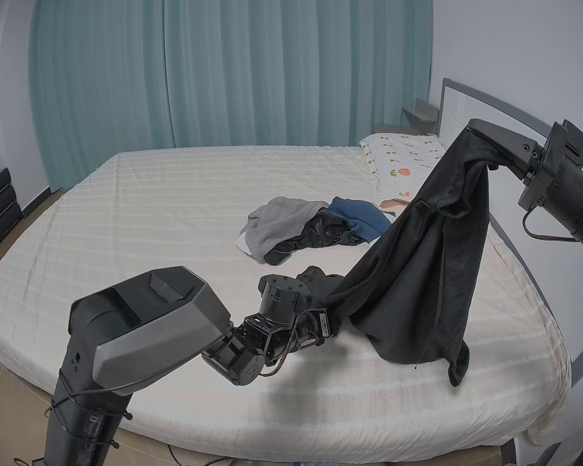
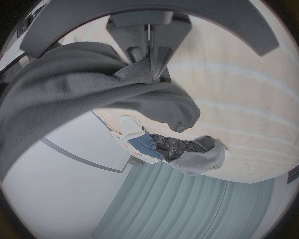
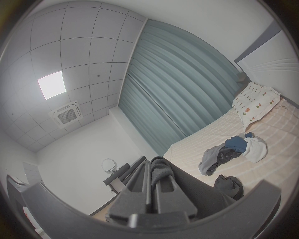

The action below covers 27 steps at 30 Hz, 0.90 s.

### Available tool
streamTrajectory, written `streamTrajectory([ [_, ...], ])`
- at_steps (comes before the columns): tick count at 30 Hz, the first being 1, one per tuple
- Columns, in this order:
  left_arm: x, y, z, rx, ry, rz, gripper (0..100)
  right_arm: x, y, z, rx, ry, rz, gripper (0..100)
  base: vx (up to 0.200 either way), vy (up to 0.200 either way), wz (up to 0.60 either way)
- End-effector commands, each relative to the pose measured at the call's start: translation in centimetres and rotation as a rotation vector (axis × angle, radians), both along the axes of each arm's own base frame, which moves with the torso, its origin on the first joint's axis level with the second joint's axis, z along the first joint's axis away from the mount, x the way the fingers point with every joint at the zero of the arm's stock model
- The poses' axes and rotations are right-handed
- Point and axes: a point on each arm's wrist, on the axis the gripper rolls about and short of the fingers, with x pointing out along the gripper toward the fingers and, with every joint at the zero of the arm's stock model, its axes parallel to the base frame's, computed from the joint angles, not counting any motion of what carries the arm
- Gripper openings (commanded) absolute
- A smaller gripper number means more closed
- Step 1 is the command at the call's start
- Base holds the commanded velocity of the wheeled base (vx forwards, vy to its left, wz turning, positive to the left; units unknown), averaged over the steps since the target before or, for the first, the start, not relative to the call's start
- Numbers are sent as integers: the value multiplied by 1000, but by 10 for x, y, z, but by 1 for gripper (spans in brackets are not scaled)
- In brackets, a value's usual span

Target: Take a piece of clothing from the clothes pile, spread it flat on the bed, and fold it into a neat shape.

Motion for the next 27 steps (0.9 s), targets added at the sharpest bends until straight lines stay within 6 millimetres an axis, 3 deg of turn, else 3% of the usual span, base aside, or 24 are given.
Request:
streamTrajectory([
  [1, -21, 31, 79, -59, -25, 44, 0, 15, -7, -22, -37, 75, -50, 0, 0, 0, 0],
  [4, -35, 45, 123, -76, -12, 74, 0, 33, -11, -31, -68, 105, -98, 0, 0, 0, 0],
  [5, -35, 45, 123, -76, -12, 74, 0, 33, -11, -31, -68, 105, -98, 0, 0, 0, 0],
  [6, -45, 56, 157, -114, -15, 95, 0, 45, -13, -38, -85, 129, -125, 0, 0, 0, 0],
  [7, -50, 60, 175, -142, -29, 100, 0, 51, -13, -41, -88, 139, -131, 0, 0, 0, 0],
  [10, -57, 71, 208, -179, -70, 122, 0, 62, -13, -38, -88, 132, -151, 0, 0, 0, 0],
  [16, -71, 98, 265, -241, -187, 191, 0, 75, -27, 4, -40, -4, -219, 0, 0, 0, 0],
  [18, -73, 104, 274, -256, -210, 202, 0, 76, -29, 11, -31, -29, -229, 0, 0, 0, 0],
  [19, -78, 116, 288, -282, -251, 220, 0, 76, -34, 27, -11, -79, -250, 0, 0, 0, 0],
  [21, -86, 122, 297, -299, -267, 218, 0, 74, -37, 35, 4, -103, -261, 0, 0, 0, 0],
  [23, -92, 125, 299, -300, -265, 221, 0, 74, -36, 31, 6, -86, -272, 0, 0, 0, 0],
  [25, -93, 127, 291, -280, -238, 231, 0, 79, -33, 19, -2, -44, -284, 0, 0, 0, 0],
  [27, -96, 130, 268, -230, -159, 230, 0, 88, -26, -13, -33, 56, -298, 0, 0, 0, 0],
])
